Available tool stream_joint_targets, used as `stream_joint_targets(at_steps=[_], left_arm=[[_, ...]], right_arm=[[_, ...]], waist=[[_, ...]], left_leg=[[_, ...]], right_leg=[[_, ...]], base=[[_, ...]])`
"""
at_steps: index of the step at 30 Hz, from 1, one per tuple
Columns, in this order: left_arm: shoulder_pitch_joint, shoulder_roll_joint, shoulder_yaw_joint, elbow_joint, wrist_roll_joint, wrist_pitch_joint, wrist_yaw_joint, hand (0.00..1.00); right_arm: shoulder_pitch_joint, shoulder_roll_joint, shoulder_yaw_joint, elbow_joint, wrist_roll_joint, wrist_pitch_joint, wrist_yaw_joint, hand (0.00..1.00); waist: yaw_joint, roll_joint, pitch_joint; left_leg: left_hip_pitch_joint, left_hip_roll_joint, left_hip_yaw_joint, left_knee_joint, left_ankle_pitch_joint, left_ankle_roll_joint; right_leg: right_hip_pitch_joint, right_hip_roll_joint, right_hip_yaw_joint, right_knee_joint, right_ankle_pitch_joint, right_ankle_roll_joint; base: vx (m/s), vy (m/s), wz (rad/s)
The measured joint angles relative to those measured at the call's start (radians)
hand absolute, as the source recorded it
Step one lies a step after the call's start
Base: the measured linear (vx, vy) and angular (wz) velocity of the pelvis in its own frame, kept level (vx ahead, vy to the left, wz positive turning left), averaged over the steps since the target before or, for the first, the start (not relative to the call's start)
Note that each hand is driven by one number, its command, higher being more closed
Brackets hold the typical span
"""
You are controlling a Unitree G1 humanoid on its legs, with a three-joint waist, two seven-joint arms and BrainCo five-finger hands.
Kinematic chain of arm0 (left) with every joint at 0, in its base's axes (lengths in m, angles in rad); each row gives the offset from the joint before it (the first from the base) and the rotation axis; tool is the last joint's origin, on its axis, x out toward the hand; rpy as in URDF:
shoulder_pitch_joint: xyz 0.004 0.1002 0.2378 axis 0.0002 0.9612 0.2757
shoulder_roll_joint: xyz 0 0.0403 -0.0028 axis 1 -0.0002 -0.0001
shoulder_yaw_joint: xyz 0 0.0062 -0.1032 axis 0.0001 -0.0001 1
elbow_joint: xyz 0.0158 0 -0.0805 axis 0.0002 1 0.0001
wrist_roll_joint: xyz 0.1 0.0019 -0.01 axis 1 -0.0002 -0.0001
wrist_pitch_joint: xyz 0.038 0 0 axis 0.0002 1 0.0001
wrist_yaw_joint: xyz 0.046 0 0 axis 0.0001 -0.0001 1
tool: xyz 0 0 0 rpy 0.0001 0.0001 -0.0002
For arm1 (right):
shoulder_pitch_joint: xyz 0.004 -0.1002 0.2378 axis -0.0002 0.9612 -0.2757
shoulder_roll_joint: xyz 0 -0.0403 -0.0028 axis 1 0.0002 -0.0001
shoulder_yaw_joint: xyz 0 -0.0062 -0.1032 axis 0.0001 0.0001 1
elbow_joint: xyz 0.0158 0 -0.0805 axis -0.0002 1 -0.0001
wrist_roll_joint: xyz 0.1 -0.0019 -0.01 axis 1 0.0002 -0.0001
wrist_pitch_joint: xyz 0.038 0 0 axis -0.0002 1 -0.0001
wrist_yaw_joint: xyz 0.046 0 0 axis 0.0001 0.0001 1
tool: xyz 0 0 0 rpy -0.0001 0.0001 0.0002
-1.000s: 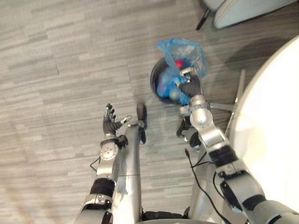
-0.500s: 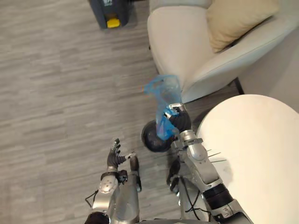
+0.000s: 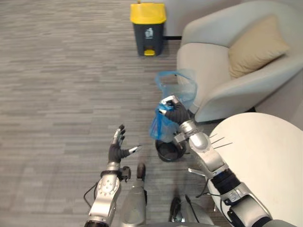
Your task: Gather rubbish on tea table into small bin, then transfer packed bag to large trash can.
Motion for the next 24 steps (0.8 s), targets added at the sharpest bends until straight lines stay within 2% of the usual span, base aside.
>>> stream_joint_targets(at_steps=[2, 3, 4, 5, 6, 8, 11, 16, 17, 24], left_arm=[[-0.033, 0.001, -0.015, 0.000, 0.008, -0.004, 0.002, 0.00], [-0.091, 0.009, -0.061, 0.015, 0.022, -0.010, 0.011, 0.00], [-0.115, 0.012, -0.079, 0.029, 0.033, -0.014, 0.014, 0.00], [-0.147, 0.020, -0.096, 0.053, 0.046, -0.014, 0.017, 0.00], [-0.175, 0.027, -0.117, 0.086, 0.058, -0.012, 0.022, 0.00], [-0.203, 0.043, -0.169, 0.139, 0.084, 0.005, 0.023, 0.00], [-0.211, 0.036, -0.203, 0.185, 0.118, 0.026, 0.022, 0.00], [-0.213, 0.032, -0.224, 0.258, 0.168, 0.049, 0.022, 0.00], [-0.212, 0.032, -0.223, 0.268, 0.175, 0.053, 0.023, 1.00], [-0.234, 0.033, -0.206, 0.368, 0.212, 0.058, 0.049, 1.00]], right_arm=[[-0.001, -0.003, 0.004, -0.001, 0.000, 0.000, 0.001, 1.00], [-0.002, -0.001, 0.004, -0.002, 0.001, 0.000, 0.002, 1.00], [-0.006, 0.001, 0.004, -0.003, 0.001, 0.000, 0.003, 1.00], [-0.008, 0.013, 0.001, -0.002, 0.002, 0.002, 0.003, 1.00], [-0.008, 0.028, 0.005, -0.002, 0.002, 0.008, 0.005, 1.00], [-0.013, 0.076, 0.014, -0.009, 0.007, 0.014, 0.021, 1.00], [-0.044, 0.119, 0.062, -0.043, 0.018, 0.016, 0.026, 1.00], [-0.066, 0.158, 0.140, -0.098, 0.056, 0.019, 0.038, 1.00], [-0.075, 0.161, 0.158, -0.098, 0.062, 0.026, 0.044, 1.00], [-0.080, 0.148, 0.267, -0.148, 0.203, 0.045, 0.067, 1.00]], waist=[[-0.001, 0.010, -0.006], [-0.019, 0.019, -0.018], [-0.027, 0.022, -0.023], [-0.027, 0.007, -0.018], [-0.035, -0.007, -0.025], [-0.048, -0.023, -0.040], [-0.049, -0.028, -0.054], [-0.051, -0.046, -0.086], [-0.050, -0.050, -0.095], [-0.050, -0.056, -0.117]], left_leg=[[0.054, 0.027, 0.005, 0.054, -0.044, 0.003], [0.147, 0.043, 0.001, -0.023, -0.113, -0.058], [0.179, 0.040, -0.005, -0.089, -0.120, -0.072], [0.193, 0.023, -0.008, -0.151, -0.094, -0.087], [0.211, 0.004, -0.006, -0.217, -0.050, -0.071], [0.252, -0.033, 0.002, -0.336, 0.021, -0.049], [0.274, -0.060, 0.026, -0.386, 0.047, -0.037], [0.283, -0.063, 0.054, -0.386, 0.047, -0.037], [0.285, -0.060, 0.061, -0.386, 0.047, -0.037], [0.318, -0.038, 0.089, -0.408, 0.057, -0.048]], right_leg=[[0.002, -0.005, -0.004, -0.014, 0.021, 0.008], [0.004, -0.004, -0.020, -0.062, 0.053, 0.022], [0.000, -0.003, -0.027, -0.077, 0.065, 0.031], [-0.002, -0.015, -0.025, -0.092, 0.076, 0.043], [0.002, -0.020, -0.022, -0.129, 0.100, 0.055], [0.037, -0.020, -0.018, -0.237, 0.195, 0.083], [0.062, -0.026, 0.016, -0.328, 0.264, 0.094], [0.076, -0.019, 0.069, -0.381, 0.305, 0.094], [0.076, -0.014, 0.077, -0.385, 0.308, 0.091], [0.076, 0.022, 0.122, -0.389, 0.316, 0.079]], base=[[-0.21, 0.155, 0.35], [-0.15, 0.187, 0.38], [-0.14, 0.192, 0.44], [-0.08, 0.138, 0.25], [-0.06, 0.150, 0.23], [-0.03, 0.154, 0.08], [-0.01, 0.143, -0.18], [-0.02, 0.048, -0.19], [-0.06, -0.014, -0.26], [-0.07, -0.037, -0.20]])
